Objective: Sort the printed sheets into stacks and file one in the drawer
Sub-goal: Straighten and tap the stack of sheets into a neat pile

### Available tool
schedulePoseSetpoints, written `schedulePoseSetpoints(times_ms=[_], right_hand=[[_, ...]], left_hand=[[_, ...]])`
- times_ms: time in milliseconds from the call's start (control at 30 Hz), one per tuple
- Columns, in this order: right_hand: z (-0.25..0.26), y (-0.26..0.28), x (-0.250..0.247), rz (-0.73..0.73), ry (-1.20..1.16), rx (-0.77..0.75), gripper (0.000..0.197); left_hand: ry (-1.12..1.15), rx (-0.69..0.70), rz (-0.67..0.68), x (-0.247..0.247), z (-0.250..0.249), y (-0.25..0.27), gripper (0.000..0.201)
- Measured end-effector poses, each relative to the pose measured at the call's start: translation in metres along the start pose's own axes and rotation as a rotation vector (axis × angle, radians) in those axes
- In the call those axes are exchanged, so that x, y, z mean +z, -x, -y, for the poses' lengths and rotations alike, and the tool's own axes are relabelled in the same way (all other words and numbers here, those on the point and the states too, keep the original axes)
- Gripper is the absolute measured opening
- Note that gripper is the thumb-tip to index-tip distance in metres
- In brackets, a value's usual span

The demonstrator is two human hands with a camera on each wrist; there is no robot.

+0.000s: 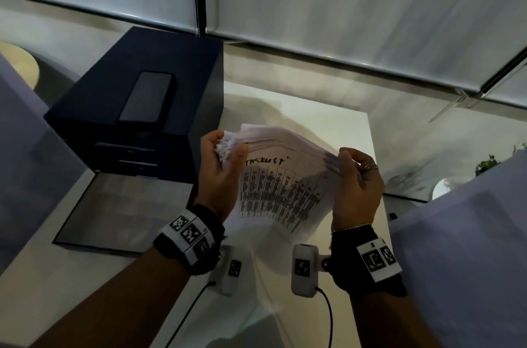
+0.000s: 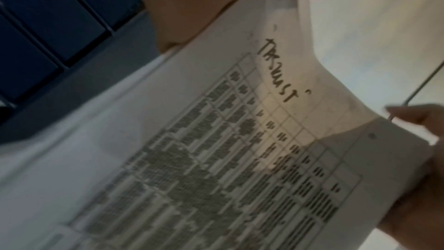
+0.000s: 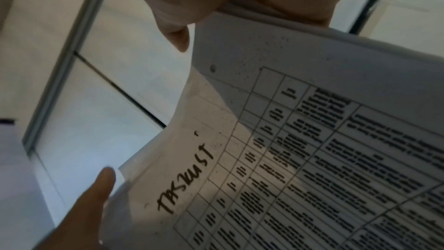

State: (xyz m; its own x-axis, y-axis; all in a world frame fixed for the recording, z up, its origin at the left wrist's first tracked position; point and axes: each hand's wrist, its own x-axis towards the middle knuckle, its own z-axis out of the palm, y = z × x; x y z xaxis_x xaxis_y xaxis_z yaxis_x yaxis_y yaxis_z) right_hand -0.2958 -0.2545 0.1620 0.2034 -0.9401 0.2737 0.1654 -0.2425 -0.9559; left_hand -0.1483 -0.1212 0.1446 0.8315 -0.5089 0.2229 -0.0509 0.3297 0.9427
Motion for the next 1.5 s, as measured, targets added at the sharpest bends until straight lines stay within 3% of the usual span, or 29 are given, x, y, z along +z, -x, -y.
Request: schedulePoseSetpoints(times_ms=[133, 233, 300, 400, 500, 667, 800, 867, 1033, 1133, 1233, 1400, 1500], right_hand=[[0.007, 0.009, 0.002, 0.053, 0.082, -0.046, 0.021], [0.007, 0.017, -0.007, 0.205, 0.026, 0.003, 0.064], [0.001, 0.022, -0.012, 0.248, 0.063, 0.029, 0.072], [-0.01, 0.02, -0.013, 0.247, 0.13, 0.07, 0.05], [-0.014, 0.018, -0.012, 0.265, 0.129, 0.123, 0.034], [-0.005, 0.011, -0.021, 0.234, 0.114, 0.048, 0.035], [-0.013, 0.015, -0.02, 0.29, 0.156, 0.055, 0.043], [-0.017, 0.017, -0.017, 0.324, 0.274, -0.008, 0.046], [-0.017, 0.016, -0.014, 0.306, 0.281, 0.031, 0.051], [-0.011, 0.017, -0.013, 0.303, 0.172, 0.086, 0.039], [-0.007, 0.015, -0.008, 0.288, 0.137, 0.081, 0.04], [0.004, 0.014, 0.001, 0.227, 0.012, 0.064, 0.046], [0.004, 0.011, 0.007, 0.149, -0.011, 0.072, 0.036]], left_hand=[[-0.019, -0.023, -0.147, 0.009, -0.003, -0.007, 0.031], [-0.012, -0.065, -0.21, 0.01, -0.003, -0.014, 0.028], [-0.008, -0.086, -0.233, 0.008, -0.003, -0.017, 0.019], [-0.03, -0.094, -0.19, 0.005, -0.002, -0.018, 0.015], [-0.11, -0.079, -0.045, 0.001, -0.004, -0.018, 0.031], [-0.28, 0.086, 0.006, -0.013, -0.018, -0.015, 0.025], [-0.107, -0.008, 0.035, -0.02, -0.01, -0.004, 0.059], [-0.069, -0.025, 0.011, -0.016, -0.007, -0.003, 0.066], [-0.085, -0.027, -0.139, -0.009, -0.009, -0.012, 0.031], [-0.084, -0.055, -0.184, -0.008, -0.01, -0.016, 0.02], [-0.075, -0.083, -0.239, -0.008, -0.01, -0.021, 0.012], [-0.103, -0.017, -0.25, -0.004, -0.013, -0.021, 0.013], [-0.135, -0.014, -0.253, -0.002, -0.011, -0.022, 0.02]])
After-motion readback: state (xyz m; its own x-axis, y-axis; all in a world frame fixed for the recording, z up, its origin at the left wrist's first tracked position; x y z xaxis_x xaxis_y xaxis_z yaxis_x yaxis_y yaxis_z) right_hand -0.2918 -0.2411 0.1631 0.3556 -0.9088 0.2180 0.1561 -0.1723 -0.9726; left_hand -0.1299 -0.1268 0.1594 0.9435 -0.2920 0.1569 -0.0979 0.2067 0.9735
